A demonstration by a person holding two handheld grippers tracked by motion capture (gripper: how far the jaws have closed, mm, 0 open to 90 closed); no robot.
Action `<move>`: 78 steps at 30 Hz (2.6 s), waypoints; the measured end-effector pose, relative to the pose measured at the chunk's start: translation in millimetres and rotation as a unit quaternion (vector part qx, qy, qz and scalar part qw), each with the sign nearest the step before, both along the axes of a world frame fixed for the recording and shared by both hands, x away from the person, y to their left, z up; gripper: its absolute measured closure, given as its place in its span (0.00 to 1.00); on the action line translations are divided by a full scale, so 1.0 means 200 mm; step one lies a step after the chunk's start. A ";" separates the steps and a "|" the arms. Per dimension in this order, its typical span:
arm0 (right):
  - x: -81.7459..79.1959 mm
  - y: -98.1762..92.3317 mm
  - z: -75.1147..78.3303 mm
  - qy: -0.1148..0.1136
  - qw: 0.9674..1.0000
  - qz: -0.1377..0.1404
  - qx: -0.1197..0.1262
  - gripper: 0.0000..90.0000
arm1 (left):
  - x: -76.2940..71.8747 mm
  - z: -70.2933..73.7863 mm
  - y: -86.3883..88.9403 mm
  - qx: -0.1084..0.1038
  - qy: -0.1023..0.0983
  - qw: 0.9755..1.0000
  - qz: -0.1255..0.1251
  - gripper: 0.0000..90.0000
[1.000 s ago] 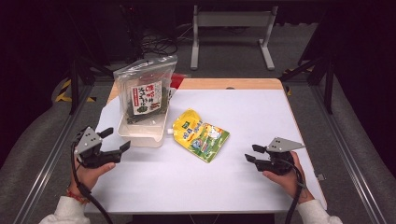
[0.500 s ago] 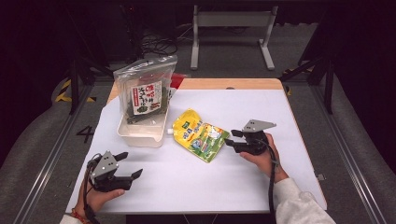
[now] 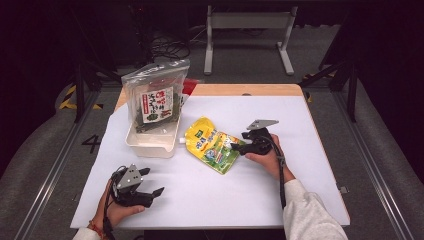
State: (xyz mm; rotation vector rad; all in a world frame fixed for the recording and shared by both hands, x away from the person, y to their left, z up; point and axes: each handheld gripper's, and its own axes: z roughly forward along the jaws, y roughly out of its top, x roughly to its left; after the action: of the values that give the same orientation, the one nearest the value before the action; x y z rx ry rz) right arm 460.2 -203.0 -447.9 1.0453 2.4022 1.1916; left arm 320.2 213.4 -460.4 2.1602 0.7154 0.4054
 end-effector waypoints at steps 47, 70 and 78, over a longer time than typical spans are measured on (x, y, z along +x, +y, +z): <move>0.05 0.03 -0.04 0.110 0.985 0.126 0.048 0.56 | 0.25 -0.02 -0.28 -0.052 0.086 0.995 -0.013 0.18; -0.01 0.14 -0.01 0.088 0.983 0.160 0.021 0.66 | 0.26 -0.04 -0.29 -0.055 0.099 0.993 -0.021 0.18; -0.09 0.15 -0.01 0.038 0.983 0.177 0.016 0.75 | 0.28 -0.03 -0.30 -0.059 0.100 0.993 -0.024 0.18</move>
State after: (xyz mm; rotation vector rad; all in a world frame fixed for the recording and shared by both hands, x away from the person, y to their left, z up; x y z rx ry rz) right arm 442.2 -173.8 -450.5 0.6980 2.7178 1.3252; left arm 375.9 153.1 -466.2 2.1190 0.7768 0.1177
